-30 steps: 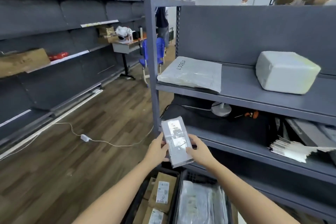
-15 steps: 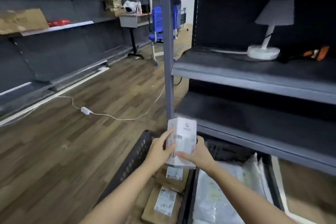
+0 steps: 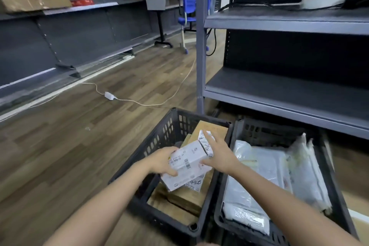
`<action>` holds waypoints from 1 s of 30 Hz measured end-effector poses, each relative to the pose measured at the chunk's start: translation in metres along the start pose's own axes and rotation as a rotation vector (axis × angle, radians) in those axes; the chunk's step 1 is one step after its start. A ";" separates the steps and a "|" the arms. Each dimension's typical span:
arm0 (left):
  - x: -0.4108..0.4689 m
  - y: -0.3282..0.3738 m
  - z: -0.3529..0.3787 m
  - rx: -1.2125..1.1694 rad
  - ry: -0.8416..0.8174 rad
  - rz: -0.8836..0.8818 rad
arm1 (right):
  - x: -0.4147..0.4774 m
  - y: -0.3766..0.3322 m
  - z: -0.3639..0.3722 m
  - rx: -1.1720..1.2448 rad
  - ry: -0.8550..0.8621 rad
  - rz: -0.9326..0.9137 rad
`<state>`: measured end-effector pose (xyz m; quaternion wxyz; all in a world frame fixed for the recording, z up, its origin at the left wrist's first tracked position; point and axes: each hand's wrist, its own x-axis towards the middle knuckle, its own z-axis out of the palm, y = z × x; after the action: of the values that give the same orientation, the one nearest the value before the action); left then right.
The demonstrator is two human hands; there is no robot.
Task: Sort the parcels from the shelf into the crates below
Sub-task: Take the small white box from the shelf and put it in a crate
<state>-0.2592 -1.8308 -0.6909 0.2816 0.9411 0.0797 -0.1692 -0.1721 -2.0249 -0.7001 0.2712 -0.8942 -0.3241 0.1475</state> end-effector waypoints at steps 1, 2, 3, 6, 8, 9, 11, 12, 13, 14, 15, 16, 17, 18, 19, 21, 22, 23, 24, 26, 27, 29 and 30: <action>-0.004 -0.003 -0.003 0.053 -0.032 0.001 | -0.002 -0.006 0.003 0.018 -0.092 -0.037; -0.007 -0.007 -0.005 0.108 -0.064 -0.001 | -0.004 -0.011 0.008 0.006 -0.166 -0.084; -0.010 -0.011 -0.005 0.160 -0.101 -0.012 | -0.006 -0.016 0.016 -0.034 -0.220 -0.118; -0.020 -0.024 0.005 0.268 -0.188 -0.087 | -0.012 -0.018 0.047 -0.139 -0.338 -0.104; -0.024 -0.028 0.017 0.328 -0.235 -0.125 | -0.018 -0.017 0.068 -0.139 -0.403 -0.071; -0.025 -0.029 0.022 0.361 -0.249 -0.138 | -0.020 -0.016 0.076 -0.145 -0.419 -0.057; -0.024 -0.031 0.034 0.414 -0.246 -0.151 | -0.022 -0.011 0.088 -0.184 -0.434 -0.041; -0.022 -0.033 0.040 0.437 -0.244 -0.145 | -0.022 -0.009 0.093 -0.200 -0.443 -0.028; -0.021 -0.033 0.045 0.457 -0.247 -0.134 | -0.021 -0.006 0.099 -0.206 -0.455 -0.021; -0.020 -0.035 0.049 0.476 -0.255 -0.120 | -0.021 -0.005 0.102 -0.210 -0.472 -0.014; -0.018 -0.037 0.051 0.491 -0.262 -0.105 | -0.021 -0.004 0.106 -0.213 -0.486 -0.015; -0.016 -0.040 0.051 0.501 -0.271 -0.092 | -0.020 -0.005 0.109 -0.214 -0.498 -0.013; -0.013 -0.043 0.050 0.508 -0.284 -0.083 | -0.019 -0.007 0.112 -0.213 -0.508 -0.010; -0.010 -0.045 0.047 0.514 -0.298 -0.076 | -0.016 -0.008 0.115 -0.203 -0.518 -0.007; -0.006 -0.047 0.044 0.521 -0.314 -0.069 | -0.013 -0.010 0.117 -0.189 -0.533 -0.006; 0.002 -0.048 0.039 0.547 -0.366 -0.050 | -0.008 -0.010 0.119 -0.157 -0.565 -0.015; 0.005 -0.048 0.039 0.557 -0.391 -0.040 | -0.006 -0.007 0.120 -0.141 -0.582 -0.023; 0.009 -0.050 0.041 0.554 -0.409 -0.030 | -0.006 -0.004 0.121 -0.136 -0.599 -0.031; 0.012 -0.053 0.045 0.540 -0.432 -0.025 | -0.005 -0.001 0.121 -0.142 -0.612 -0.039; 0.021 -0.063 0.057 0.449 -0.483 -0.046 | -0.006 0.004 0.123 -0.217 -0.642 -0.035; 0.025 -0.067 0.063 0.412 -0.501 -0.060 | -0.005 0.004 0.124 -0.276 -0.658 -0.043; 0.033 -0.074 0.071 0.435 -0.497 -0.045 | -0.002 0.000 0.127 -0.391 -0.673 -0.071; 0.037 -0.078 0.073 0.451 -0.486 -0.027 | 0.000 -0.001 0.130 -0.434 -0.670 -0.086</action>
<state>-0.2643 -1.8047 -0.8011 0.0748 0.9107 -0.0169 -0.4060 -0.2297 -1.9738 -0.8048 -0.0387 -0.8186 -0.4556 0.3478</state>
